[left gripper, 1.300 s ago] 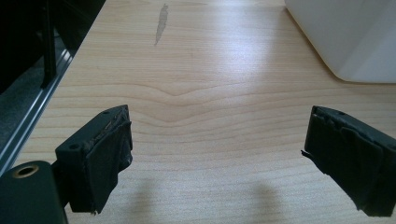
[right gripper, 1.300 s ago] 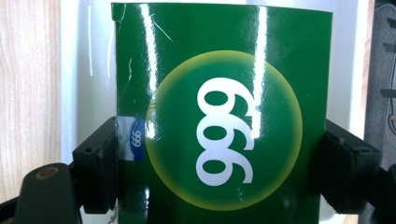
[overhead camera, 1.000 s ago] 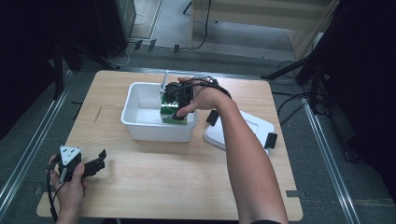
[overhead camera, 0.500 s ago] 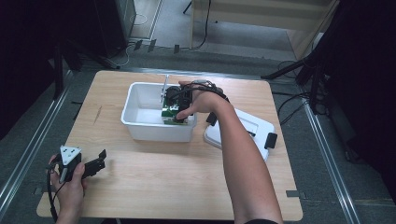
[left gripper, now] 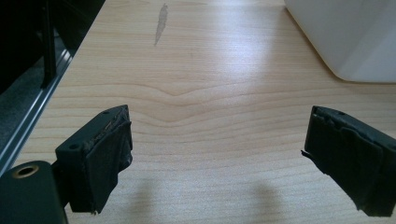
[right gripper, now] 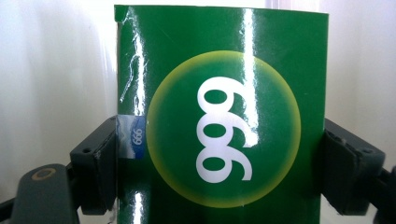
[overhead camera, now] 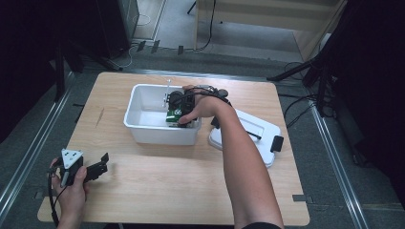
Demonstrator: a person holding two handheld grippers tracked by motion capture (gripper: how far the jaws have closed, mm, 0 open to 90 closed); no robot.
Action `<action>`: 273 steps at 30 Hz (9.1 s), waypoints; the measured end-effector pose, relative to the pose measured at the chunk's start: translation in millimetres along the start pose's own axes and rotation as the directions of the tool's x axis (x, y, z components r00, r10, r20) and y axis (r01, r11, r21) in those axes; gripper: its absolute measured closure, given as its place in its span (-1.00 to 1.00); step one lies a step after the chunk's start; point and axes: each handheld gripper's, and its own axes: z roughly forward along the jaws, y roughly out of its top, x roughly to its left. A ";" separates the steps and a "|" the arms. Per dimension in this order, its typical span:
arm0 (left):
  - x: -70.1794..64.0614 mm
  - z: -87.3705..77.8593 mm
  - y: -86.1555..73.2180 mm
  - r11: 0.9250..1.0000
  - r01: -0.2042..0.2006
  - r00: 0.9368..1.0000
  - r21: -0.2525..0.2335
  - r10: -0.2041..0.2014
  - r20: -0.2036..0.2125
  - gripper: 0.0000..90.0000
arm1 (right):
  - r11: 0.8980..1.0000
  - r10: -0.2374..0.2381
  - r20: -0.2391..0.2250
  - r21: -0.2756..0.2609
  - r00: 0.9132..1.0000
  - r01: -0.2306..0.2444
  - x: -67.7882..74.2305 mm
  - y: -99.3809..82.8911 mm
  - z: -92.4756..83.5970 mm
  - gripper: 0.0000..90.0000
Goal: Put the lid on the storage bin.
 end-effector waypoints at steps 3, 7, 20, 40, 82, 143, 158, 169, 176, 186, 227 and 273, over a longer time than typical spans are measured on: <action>0.0 0.0 0.0 1.000 -0.001 1.000 0.000 0.001 0.000 -0.81 | 1.000 0.012 -0.001 0.000 1.000 -0.012 -1.6 -1.7 1.5 -0.66; 0.0 -0.1 0.0 1.000 0.000 1.000 0.000 0.000 0.000 -0.81 | 1.000 0.022 -0.004 0.008 1.000 -0.022 -2.5 -2.7 3.0 -0.67; 0.4 -0.2 0.1 1.000 0.004 1.000 0.001 -0.004 0.002 -0.81 | 0.999 0.046 -0.005 0.005 0.999 -0.046 -4.3 -5.4 -0.6 -0.71; 0.3 0.2 0.2 1.000 0.000 1.000 0.002 0.000 -0.002 -0.82 | 0.993 0.066 0.038 -0.099 0.997 -0.062 0.2 -14.1 -43.5 -1.00; -0.7 0.0 0.3 1.000 -0.011 1.000 0.011 0.011 -0.006 -0.81 | 0.982 0.157 0.078 -0.119 0.985 -0.147 14.2 -105.8 -100.3 -1.00; -0.9 -0.7 -0.1 1.000 -0.012 1.000 0.010 0.012 -0.008 -0.81 | 0.911 0.402 0.084 0.059 0.912 -0.407 21.3 -223.5 -18.6 0.75; -1.0 -0.8 -0.2 1.000 -0.012 1.000 0.008 0.012 -0.008 -0.81 | 0.935 0.344 0.112 0.051 0.932 -0.351 18.5 -230.8 -32.8 0.91; -1.7 -0.9 -0.3 1.000 -0.017 1.000 0.010 0.017 -0.009 -0.82 | 0.948 0.315 0.134 0.003 0.940 -0.318 13.1 -230.6 -70.7 0.91; -1.7 -0.9 -0.2 1.000 -0.018 1.000 0.012 0.018 -0.010 -0.81 | 0.955 0.296 0.141 -0.040 0.945 -0.294 9.2 -223.7 -96.8 0.91; -2.3 -0.5 -0.2 1.000 -0.016 1.000 0.009 0.017 -0.010 -0.81 | 0.963 0.270 0.153 -0.056 0.951 -0.265 6.6 -218.7 -130.3 0.91; -0.9 -1.1 -0.2 1.000 -0.013 1.000 0.009 0.013 -0.003 -0.81 | 0.994 0.070 0.103 -0.094 0.992 -0.061 -3.1 -76.0 -141.6 0.91; -1.1 -1.2 -0.5 1.000 -0.015 1.000 0.002 0.015 0.000 -0.81 | 0.995 -0.040 0.052 -0.094 0.998 0.045 -7.7 38.1 -94.1 0.91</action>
